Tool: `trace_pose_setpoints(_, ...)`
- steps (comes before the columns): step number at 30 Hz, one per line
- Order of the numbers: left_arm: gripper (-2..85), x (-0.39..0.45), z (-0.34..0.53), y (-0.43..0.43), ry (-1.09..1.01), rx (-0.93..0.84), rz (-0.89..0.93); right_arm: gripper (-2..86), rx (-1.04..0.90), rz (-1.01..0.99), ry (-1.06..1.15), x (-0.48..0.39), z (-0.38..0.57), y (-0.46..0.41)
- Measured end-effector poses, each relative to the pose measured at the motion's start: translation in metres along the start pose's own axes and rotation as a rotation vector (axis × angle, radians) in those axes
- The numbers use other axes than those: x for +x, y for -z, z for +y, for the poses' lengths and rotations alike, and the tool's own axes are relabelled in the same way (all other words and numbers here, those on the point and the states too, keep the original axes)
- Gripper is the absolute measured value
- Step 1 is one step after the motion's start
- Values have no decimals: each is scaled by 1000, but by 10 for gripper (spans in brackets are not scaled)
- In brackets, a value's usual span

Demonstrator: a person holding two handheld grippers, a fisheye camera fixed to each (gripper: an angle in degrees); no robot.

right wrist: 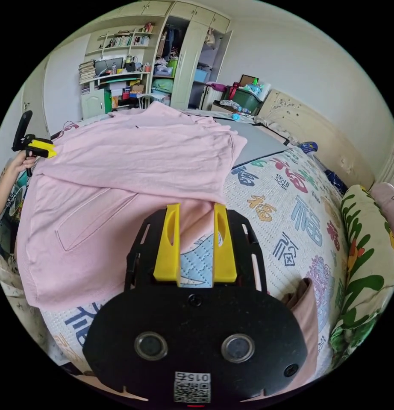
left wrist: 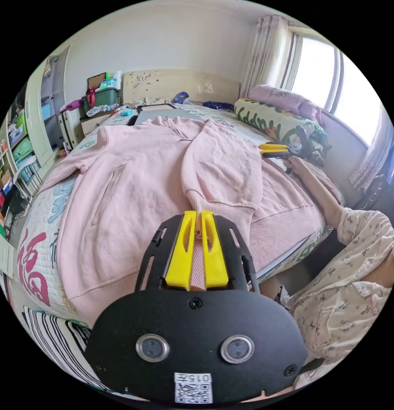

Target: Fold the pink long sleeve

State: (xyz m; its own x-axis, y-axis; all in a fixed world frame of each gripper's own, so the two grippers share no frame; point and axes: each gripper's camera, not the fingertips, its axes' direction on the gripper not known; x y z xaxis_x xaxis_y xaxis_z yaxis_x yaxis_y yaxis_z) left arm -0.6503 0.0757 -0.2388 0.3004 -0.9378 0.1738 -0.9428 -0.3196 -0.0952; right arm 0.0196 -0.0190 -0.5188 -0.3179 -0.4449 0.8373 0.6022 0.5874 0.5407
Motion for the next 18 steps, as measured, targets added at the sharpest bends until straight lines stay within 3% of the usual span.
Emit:
trace_pose_setpoints(5, 30, -8, -12, 12, -36, 0, 0, 101, 73, 175, -63, 4, -12, 11)
trace_pose_setpoints(8, 52, -22, -45, 30, -80, 22, -68, 43, 119, 281, -435, 67, -55, 35)
trace_pose_setpoints(10, 69, -34, -79, 38, -76, 55, -75, 51, 148, 162, -585, 107, -74, 42)
trace_pose_setpoints(13, 86, -49, -151, 23, -77, 72, -9, 67, 214, -27, -502, 114, -62, 32)
trace_pose_setpoints(15, 91, -51, -200, -5, -95, 76, 21, 70, 307, 19, -436, 103, -32, 24)
trace_pose_setpoints(18, 104, -39, -310, -79, -198, 74, 119, 99, 249, -94, -408, 123, -43, 45)
